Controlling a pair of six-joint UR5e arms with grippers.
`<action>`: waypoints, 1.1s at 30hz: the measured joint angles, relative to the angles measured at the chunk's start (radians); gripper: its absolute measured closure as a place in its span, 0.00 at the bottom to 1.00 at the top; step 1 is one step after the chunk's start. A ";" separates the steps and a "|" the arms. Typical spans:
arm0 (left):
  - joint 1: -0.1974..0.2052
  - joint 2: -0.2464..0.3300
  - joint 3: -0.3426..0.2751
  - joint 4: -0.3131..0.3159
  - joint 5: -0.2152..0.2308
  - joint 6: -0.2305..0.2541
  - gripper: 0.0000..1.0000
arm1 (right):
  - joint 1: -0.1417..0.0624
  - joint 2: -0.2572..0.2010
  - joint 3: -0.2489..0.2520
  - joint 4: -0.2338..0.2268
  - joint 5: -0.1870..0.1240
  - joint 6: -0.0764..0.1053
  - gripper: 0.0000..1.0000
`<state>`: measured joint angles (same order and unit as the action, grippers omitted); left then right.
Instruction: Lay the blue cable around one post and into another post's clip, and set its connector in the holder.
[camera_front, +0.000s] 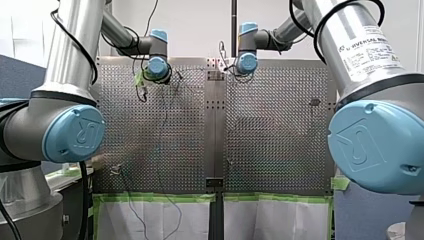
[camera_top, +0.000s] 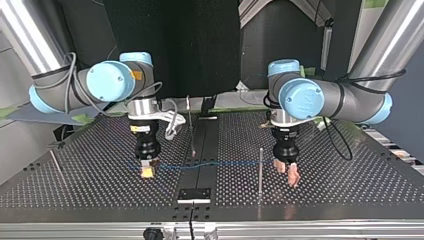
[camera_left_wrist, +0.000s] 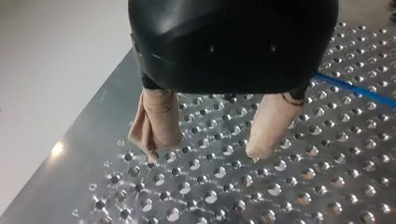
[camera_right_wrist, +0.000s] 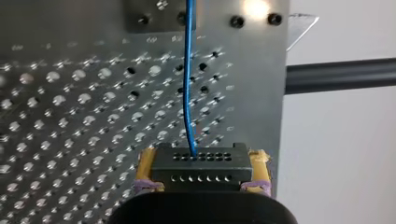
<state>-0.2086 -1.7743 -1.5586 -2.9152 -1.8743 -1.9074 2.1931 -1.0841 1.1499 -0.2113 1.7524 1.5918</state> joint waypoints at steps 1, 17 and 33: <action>0.000 0.000 -0.001 0.001 -0.002 0.000 0.00 | -0.001 0.000 0.007 -0.007 0.000 0.001 1.00; 0.002 -0.001 -0.004 0.005 -0.007 -0.005 0.00 | -0.018 0.055 0.142 -0.142 0.007 -0.008 1.00; -0.003 -0.001 -0.004 0.007 -0.005 -0.004 0.00 | -0.073 0.120 0.271 -0.270 0.031 0.050 1.00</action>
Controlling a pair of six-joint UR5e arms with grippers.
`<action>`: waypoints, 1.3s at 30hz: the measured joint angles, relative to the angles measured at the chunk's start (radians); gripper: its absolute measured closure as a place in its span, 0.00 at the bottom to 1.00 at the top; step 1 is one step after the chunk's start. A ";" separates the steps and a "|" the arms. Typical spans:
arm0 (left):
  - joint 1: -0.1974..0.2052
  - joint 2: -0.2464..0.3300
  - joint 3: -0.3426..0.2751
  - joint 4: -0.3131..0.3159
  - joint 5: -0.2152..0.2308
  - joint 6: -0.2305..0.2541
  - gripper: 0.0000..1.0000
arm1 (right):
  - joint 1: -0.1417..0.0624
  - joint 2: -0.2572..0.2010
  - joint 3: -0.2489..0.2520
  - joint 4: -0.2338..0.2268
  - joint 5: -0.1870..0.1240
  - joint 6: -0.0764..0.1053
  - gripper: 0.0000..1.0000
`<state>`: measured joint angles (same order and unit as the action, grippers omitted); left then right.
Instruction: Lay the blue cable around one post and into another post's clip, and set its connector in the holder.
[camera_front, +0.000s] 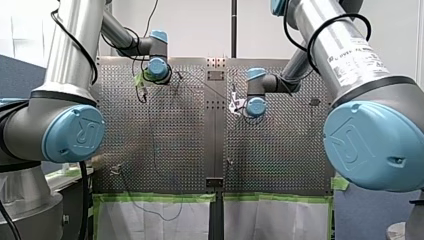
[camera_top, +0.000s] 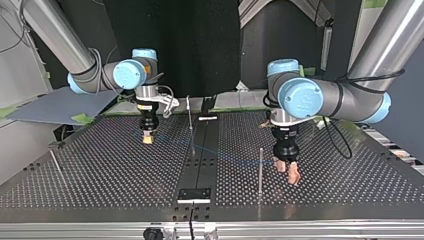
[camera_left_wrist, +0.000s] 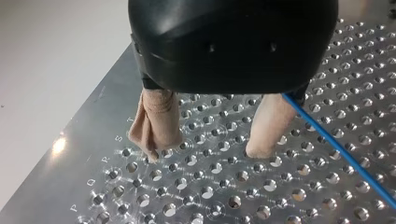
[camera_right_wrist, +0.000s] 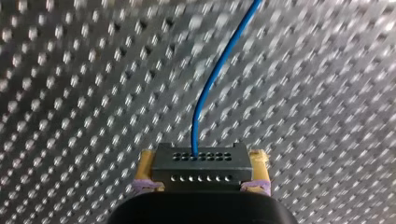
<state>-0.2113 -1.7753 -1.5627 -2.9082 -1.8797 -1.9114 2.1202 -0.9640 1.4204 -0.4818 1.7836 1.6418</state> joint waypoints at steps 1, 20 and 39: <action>0.000 0.000 0.000 0.000 0.000 0.000 0.00 | -0.007 0.001 0.007 -0.007 -0.004 0.003 1.00; -0.003 0.000 0.000 0.001 0.002 0.003 0.00 | -0.111 0.130 0.164 -0.164 0.013 0.024 1.00; -0.001 0.000 0.000 0.001 0.002 0.004 0.00 | -0.114 0.277 0.311 -0.311 0.084 0.065 1.00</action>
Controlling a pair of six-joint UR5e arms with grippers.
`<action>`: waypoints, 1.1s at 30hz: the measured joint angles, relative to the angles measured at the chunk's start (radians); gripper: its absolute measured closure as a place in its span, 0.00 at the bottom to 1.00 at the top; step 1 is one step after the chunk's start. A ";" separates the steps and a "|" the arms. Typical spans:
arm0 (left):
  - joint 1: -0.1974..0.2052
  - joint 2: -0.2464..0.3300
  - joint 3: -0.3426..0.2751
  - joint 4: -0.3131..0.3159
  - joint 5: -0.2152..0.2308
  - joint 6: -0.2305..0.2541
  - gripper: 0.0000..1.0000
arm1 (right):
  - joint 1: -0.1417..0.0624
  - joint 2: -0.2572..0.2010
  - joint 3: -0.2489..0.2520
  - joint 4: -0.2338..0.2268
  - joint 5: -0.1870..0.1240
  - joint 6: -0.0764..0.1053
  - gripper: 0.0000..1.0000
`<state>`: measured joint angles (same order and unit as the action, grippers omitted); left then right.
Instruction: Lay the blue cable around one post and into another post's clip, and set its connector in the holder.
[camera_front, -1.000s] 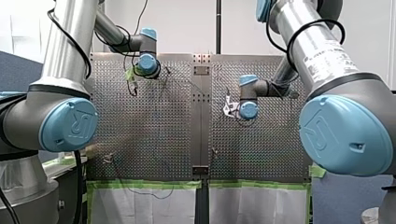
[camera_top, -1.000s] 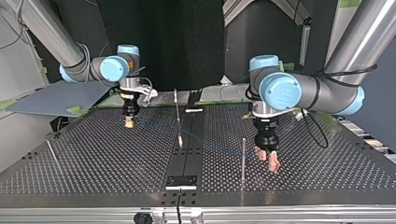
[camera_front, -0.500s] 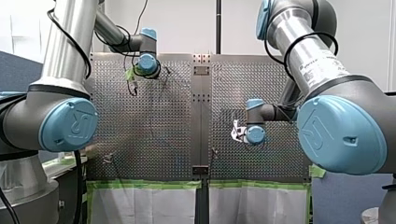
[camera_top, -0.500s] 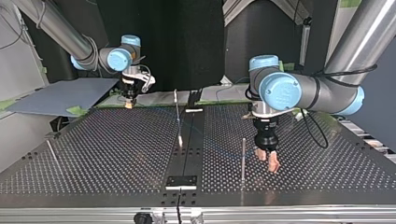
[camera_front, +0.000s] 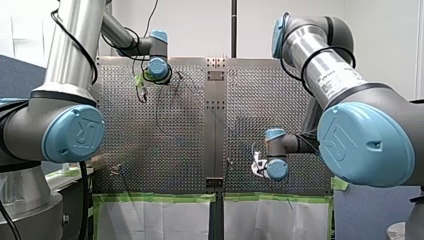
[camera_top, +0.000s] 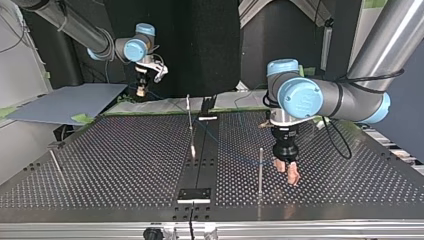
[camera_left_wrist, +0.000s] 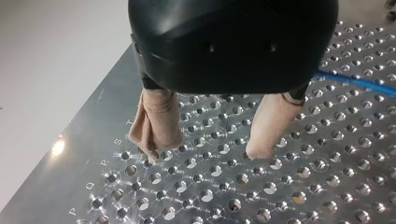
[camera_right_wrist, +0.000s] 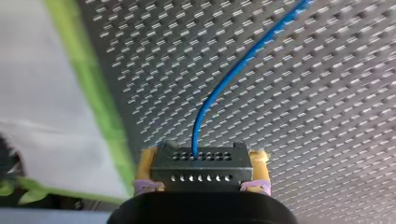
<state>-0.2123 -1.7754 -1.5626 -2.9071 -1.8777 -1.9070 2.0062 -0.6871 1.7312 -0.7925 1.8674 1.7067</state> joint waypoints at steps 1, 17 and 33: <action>0.000 0.000 0.000 0.000 0.000 0.000 0.00 | 0.000 0.007 0.007 -0.007 0.001 0.005 1.00; 0.004 0.000 0.000 0.000 0.000 0.002 0.00 | -0.004 0.169 -0.001 -0.169 -0.013 0.025 1.00; 0.009 0.000 0.000 0.000 0.002 0.002 0.00 | -0.006 0.304 -0.036 -0.304 -0.019 0.019 1.00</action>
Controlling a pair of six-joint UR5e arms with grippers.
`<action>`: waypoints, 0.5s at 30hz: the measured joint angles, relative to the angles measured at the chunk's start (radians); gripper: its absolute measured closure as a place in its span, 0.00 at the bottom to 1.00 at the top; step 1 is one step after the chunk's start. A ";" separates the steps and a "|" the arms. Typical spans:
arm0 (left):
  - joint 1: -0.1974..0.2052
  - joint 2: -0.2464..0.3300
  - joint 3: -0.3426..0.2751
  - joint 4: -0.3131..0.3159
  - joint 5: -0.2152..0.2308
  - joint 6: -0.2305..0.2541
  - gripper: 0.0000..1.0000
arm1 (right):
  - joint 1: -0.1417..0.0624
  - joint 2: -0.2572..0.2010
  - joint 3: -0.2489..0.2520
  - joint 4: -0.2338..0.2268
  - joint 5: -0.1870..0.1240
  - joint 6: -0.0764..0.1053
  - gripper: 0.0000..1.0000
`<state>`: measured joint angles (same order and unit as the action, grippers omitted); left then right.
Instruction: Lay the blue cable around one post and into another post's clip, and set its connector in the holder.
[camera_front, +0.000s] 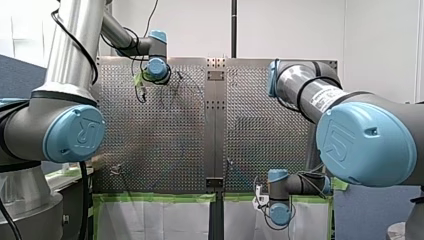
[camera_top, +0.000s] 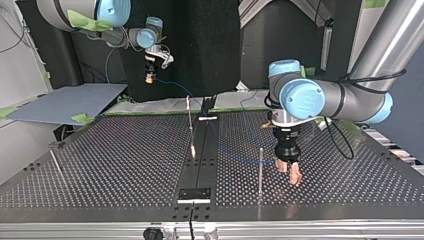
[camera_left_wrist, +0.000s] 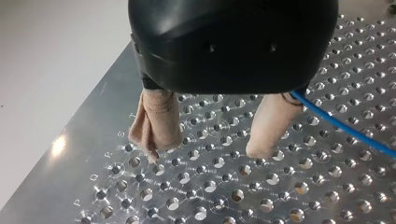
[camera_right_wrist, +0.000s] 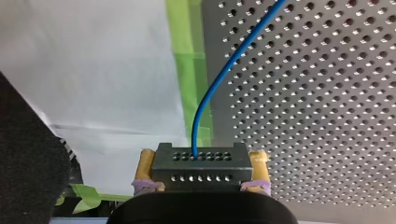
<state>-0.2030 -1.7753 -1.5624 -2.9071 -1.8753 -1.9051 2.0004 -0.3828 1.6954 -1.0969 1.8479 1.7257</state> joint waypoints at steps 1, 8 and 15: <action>0.000 0.000 0.000 0.000 0.000 0.000 0.00 | 0.000 0.009 -0.001 -0.009 0.000 0.000 1.00; 0.000 0.000 0.000 0.000 0.000 -0.003 0.00 | 0.001 0.075 -0.007 -0.075 -0.004 -0.004 1.00; 0.000 0.000 0.000 0.000 0.000 -0.003 0.00 | 0.000 0.133 -0.007 -0.133 -0.004 -0.015 1.00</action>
<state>-0.2027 -1.7754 -1.5626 -2.9071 -1.8752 -1.9082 2.0009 -0.2499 1.6883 -1.2297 1.8435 1.7108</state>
